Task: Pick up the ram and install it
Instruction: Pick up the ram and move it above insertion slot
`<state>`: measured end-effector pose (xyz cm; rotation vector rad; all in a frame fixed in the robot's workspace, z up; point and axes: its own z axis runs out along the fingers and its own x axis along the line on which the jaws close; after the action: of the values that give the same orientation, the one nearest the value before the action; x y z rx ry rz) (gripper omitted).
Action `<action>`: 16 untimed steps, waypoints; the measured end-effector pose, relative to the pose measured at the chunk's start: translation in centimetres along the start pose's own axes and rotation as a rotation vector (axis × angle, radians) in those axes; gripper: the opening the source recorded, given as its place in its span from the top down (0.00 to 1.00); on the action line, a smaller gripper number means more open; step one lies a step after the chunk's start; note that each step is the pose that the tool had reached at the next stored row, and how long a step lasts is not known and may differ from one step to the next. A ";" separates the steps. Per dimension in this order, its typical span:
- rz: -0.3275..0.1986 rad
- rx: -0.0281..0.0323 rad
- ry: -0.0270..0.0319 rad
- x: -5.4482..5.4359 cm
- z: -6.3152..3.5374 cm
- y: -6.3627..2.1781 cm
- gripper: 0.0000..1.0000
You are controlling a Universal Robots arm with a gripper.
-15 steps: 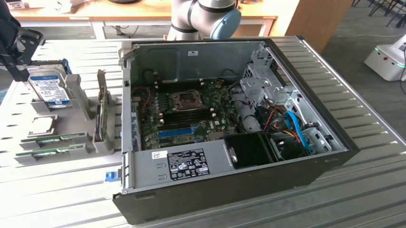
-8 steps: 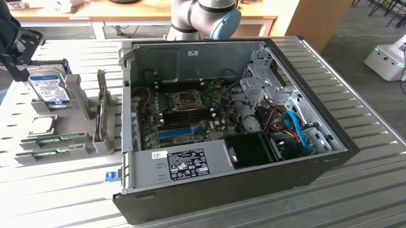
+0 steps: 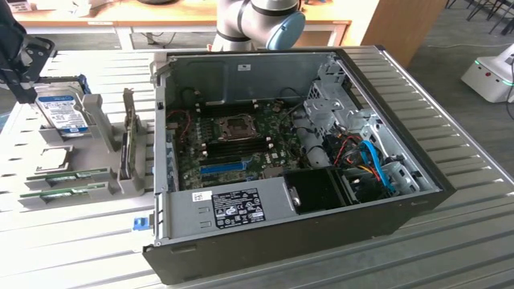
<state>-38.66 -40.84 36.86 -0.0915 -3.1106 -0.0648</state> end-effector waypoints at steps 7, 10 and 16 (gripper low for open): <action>-0.036 0.0011 0.0014 0.0 0.01 0.00 0.89; -0.057 0.0018 0.0024 0.0 0.01 0.00 0.89; -0.122 0.0037 0.0050 0.0 0.02 0.00 0.89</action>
<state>-38.65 -40.84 36.84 0.0984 -3.1079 -0.0620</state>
